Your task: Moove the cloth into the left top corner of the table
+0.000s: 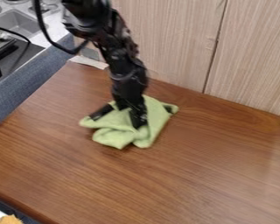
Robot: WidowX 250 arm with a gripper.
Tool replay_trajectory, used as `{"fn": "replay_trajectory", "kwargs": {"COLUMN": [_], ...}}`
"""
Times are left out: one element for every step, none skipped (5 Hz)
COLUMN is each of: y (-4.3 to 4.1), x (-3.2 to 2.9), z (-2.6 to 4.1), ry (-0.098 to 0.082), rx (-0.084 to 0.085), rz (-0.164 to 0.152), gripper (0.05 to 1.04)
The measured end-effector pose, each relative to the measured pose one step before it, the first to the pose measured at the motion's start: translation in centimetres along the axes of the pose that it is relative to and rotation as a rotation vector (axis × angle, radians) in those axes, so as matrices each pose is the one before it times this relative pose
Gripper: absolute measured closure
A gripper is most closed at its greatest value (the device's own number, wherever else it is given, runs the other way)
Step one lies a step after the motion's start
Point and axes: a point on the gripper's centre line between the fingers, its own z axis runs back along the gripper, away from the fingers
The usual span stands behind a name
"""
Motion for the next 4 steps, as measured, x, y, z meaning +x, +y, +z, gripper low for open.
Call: {"fn": "replay_trajectory", "kwargs": {"y": [2.788,2.975,2.928,1.112], "x": [-0.952,-1.11,-1.322,-1.096], "z": [0.113,-0.031,0.101,0.079], "ry": [0.0054,0.0088,0.0072,0.0161], "rx": [0.0214,0.0182,0.027,0.0065], "rz": [0.0652,0.0772,0.0791,0.0586], "gripper": [0.083,0.083,0.083,0.084]}}
